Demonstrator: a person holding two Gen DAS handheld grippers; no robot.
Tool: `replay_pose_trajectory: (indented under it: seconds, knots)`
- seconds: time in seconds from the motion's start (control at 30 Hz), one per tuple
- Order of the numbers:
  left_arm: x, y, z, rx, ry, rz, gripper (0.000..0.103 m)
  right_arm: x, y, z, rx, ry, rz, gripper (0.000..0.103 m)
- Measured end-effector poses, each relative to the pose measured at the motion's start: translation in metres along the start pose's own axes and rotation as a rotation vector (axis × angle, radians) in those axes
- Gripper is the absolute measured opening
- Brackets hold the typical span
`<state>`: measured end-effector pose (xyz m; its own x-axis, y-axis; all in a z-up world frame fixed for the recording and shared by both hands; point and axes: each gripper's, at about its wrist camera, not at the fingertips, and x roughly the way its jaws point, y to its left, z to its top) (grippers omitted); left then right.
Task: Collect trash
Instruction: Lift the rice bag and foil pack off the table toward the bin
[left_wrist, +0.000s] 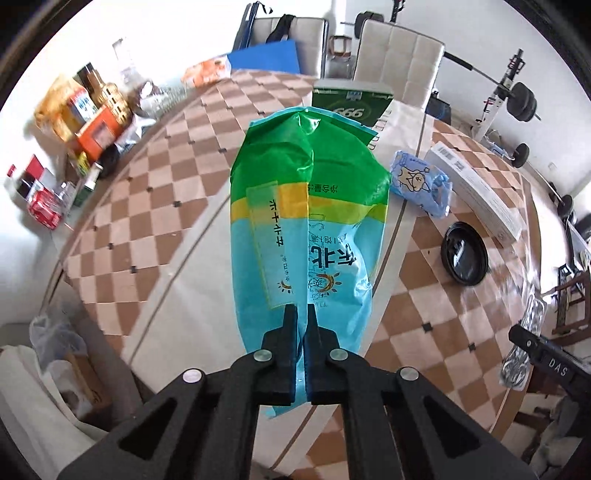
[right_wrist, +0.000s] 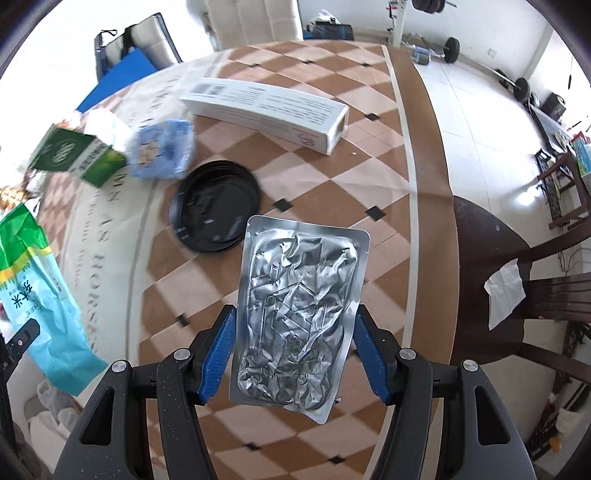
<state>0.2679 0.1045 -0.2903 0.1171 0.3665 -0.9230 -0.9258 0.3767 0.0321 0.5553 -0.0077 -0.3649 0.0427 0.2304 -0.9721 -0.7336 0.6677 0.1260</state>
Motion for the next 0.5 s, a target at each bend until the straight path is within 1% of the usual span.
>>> replay_pose_trajectory:
  seconds: [0.2,0.3,0.5]
  knots:
    - [-0.039,0.021,-0.039,0.029,-0.053,-0.021,0.001,-0.038,0.042,-0.045,-0.021,-0.046,0.031,0.065]
    - [-0.058,0.038,-0.066,0.037,-0.068,-0.033,0.001,-0.056,0.06,-0.078,-0.029,-0.065,0.047,0.065]
    - [-0.087,0.08,-0.133,0.053,-0.072,-0.061,0.001,-0.089,0.097,-0.169,-0.04,-0.095,0.078,0.065]
